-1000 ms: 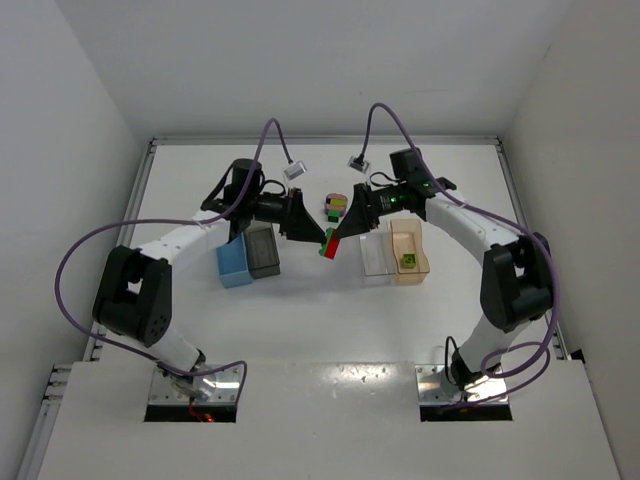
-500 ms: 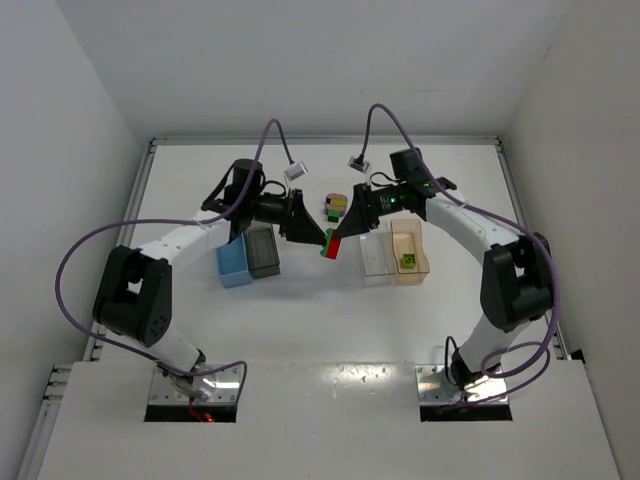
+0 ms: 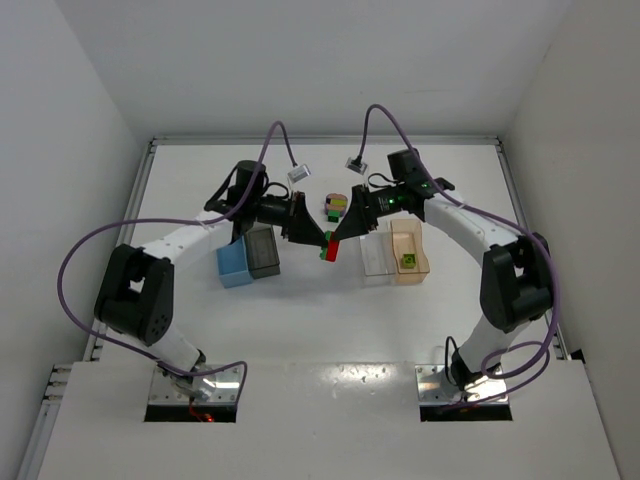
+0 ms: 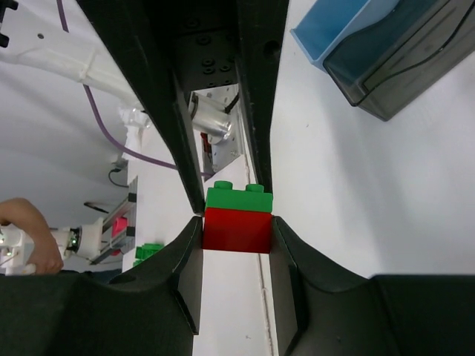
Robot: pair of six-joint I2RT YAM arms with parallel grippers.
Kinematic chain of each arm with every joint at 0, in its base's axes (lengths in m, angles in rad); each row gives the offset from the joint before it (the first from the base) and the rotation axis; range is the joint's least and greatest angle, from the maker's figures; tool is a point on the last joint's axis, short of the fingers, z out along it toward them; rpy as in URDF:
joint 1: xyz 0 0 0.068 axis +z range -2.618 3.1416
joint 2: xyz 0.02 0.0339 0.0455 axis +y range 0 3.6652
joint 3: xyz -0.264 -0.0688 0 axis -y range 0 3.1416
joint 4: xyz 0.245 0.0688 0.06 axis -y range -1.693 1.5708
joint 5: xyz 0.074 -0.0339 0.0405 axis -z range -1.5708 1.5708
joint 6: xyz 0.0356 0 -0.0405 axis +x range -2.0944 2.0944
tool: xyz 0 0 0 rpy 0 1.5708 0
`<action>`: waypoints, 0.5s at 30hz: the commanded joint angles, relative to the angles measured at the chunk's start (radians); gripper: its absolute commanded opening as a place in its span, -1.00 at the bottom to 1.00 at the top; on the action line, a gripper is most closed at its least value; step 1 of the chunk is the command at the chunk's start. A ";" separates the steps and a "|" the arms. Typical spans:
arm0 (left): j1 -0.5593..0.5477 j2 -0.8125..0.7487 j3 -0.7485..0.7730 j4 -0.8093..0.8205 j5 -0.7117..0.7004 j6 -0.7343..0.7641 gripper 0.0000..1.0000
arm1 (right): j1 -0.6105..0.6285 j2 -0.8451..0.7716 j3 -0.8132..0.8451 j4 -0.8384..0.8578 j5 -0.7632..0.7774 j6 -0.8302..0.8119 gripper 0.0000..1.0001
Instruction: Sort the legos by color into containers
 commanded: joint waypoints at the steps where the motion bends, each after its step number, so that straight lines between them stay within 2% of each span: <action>1: -0.008 0.002 0.006 0.051 0.036 0.019 -0.47 | 0.011 -0.014 0.045 0.021 -0.041 -0.013 -1.00; 5: -0.008 0.002 -0.003 0.061 0.045 0.019 -0.72 | 0.011 -0.014 0.036 0.021 -0.041 -0.013 -1.00; 11: 0.005 -0.081 -0.037 0.058 -0.007 0.041 -0.93 | -0.019 -0.052 0.003 -0.054 -0.041 -0.097 -1.00; 15: 0.096 -0.112 -0.057 0.083 -0.039 0.023 -1.00 | -0.038 -0.097 -0.038 -0.092 -0.030 -0.135 -1.00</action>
